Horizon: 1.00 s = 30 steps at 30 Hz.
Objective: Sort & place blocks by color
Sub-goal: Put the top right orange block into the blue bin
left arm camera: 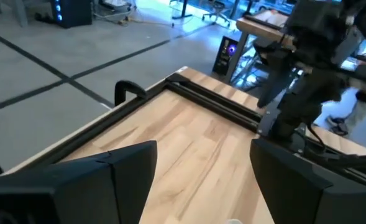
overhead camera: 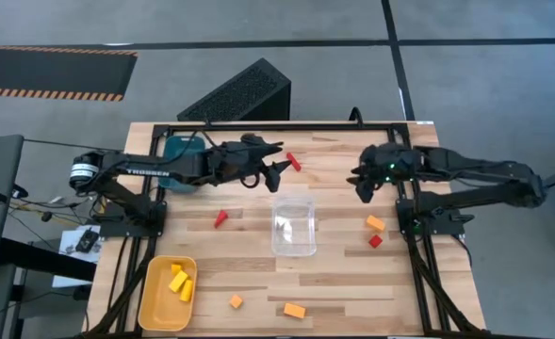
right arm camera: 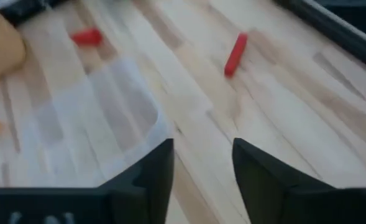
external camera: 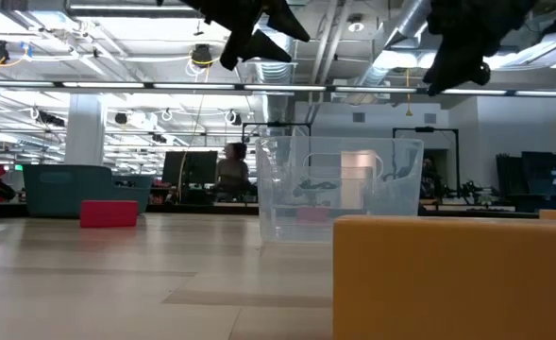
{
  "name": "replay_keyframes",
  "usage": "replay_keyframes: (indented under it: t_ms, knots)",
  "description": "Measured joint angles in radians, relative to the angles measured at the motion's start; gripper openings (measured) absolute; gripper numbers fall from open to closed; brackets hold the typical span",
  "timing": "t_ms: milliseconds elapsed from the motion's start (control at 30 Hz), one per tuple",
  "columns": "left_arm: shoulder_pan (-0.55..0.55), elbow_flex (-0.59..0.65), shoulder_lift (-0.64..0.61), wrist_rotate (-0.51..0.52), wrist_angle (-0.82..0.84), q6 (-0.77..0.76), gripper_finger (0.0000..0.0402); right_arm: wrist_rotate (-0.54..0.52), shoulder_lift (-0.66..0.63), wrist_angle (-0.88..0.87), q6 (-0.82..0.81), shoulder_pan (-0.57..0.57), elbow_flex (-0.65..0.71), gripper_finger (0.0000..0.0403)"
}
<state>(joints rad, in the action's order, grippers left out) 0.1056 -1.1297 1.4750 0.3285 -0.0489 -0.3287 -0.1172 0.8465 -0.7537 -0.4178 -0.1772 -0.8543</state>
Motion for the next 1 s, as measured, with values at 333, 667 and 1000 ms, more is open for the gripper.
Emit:
replay_keyframes:
  t_ms: [333,667,1000]
  knots:
    - [0.006,-0.001,0.000,-0.103,0.056,-0.024,0.0248,-0.092,0.071,-0.397,-0.308,0.198,0.000,0.0244]
    - [0.008,-0.001,-0.001,-0.110,0.173,0.010,0.0248,0.013,0.139,-0.466,-0.620,0.362,0.108,0.0240]
    - [0.006,-0.001,-0.001,-0.142,0.203,0.011,0.0248,0.036,0.188,-0.345,-0.594,0.451,0.237,0.0240]
